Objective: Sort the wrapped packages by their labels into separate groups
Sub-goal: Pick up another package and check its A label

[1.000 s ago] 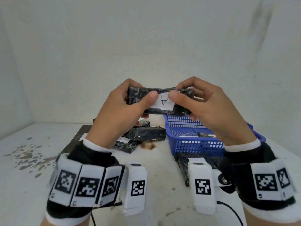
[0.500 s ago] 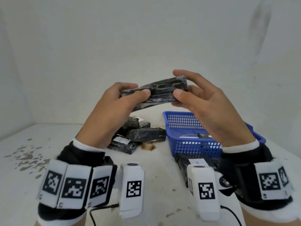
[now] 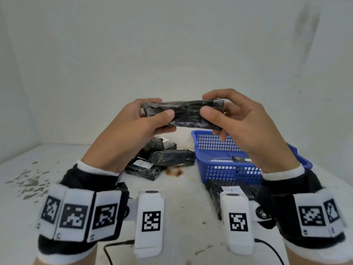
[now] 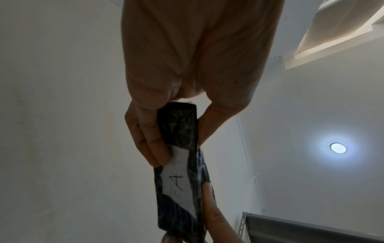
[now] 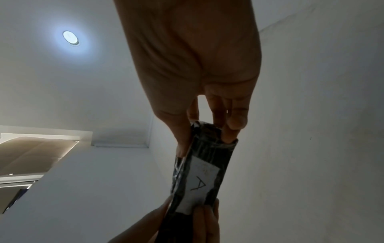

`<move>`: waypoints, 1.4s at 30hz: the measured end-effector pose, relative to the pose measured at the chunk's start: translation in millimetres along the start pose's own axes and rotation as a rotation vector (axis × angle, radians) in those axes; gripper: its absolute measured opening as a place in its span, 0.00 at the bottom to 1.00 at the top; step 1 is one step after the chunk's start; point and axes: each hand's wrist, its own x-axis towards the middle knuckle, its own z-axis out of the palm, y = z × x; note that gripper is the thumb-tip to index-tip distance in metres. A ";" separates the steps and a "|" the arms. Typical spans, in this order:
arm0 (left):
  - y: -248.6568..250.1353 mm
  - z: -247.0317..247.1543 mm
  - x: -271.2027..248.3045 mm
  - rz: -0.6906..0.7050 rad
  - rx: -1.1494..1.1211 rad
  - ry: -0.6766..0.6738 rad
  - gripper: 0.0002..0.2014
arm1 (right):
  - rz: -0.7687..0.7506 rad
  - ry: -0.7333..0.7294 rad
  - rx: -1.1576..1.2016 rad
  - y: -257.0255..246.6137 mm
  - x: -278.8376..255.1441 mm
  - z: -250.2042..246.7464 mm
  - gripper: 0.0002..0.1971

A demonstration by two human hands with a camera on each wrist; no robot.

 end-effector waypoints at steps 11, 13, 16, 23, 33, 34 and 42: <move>-1.4 2.6 -1.2 0.057 0.145 0.022 0.19 | -0.031 0.016 -0.024 0.9 -1.1 2.9 0.23; -1.8 4.1 -0.8 0.056 0.172 0.035 0.20 | -0.028 0.032 -0.025 -0.1 -1.5 4.3 0.23; -3.6 5.3 -0.2 0.058 0.195 0.048 0.21 | -0.031 0.040 -0.050 -1.2 -1.5 6.3 0.22; -2.8 6.4 -0.8 0.027 0.108 0.029 0.28 | -0.042 0.016 -0.018 1.0 0.2 3.3 0.28; -3.0 -0.5 1.7 0.129 0.007 -0.014 0.19 | 0.017 -0.004 0.031 -3.1 -0.9 -0.7 0.19; -2.7 -0.1 1.7 0.123 0.003 -0.008 0.18 | 0.012 -0.005 0.035 -3.3 -1.0 -0.6 0.19; -0.6 0.5 -0.9 0.096 -0.047 0.017 0.15 | -0.010 -0.024 0.023 -2.4 -1.9 -3.8 0.15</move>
